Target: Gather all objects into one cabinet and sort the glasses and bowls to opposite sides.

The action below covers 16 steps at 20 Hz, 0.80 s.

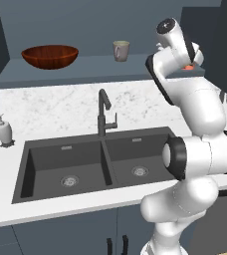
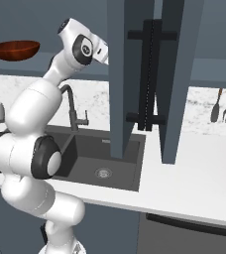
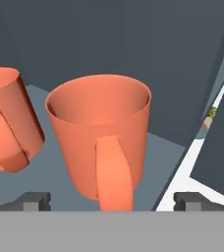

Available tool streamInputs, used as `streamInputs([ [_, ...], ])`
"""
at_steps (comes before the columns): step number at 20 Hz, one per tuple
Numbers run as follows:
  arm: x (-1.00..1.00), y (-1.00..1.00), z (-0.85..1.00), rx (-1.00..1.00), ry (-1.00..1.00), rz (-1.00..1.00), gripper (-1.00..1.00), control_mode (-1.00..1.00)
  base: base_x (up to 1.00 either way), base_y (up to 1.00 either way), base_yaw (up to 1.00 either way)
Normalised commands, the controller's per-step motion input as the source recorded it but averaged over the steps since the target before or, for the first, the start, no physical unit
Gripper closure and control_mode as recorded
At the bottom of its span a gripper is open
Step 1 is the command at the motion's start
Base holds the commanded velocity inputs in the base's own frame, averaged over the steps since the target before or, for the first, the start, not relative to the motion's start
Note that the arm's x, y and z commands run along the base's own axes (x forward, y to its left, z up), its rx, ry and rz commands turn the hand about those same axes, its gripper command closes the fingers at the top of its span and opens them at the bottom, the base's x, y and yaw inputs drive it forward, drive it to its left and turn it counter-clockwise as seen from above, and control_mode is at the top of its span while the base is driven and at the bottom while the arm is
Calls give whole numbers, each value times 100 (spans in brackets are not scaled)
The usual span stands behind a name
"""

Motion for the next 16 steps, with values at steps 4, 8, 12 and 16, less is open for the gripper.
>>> streamInputs([
  [4,-44,7,0,0,0,0,-100,-100,0,0,0],
  [8,-76,61,2,-2,-1,0,-100,-100,0,0,0],
  [12,-73,89,0,0,-2,0,-100,-100,0,0,0],
  [16,-66,100,0,0,-3,9,-100,-100,0,0,0],
])
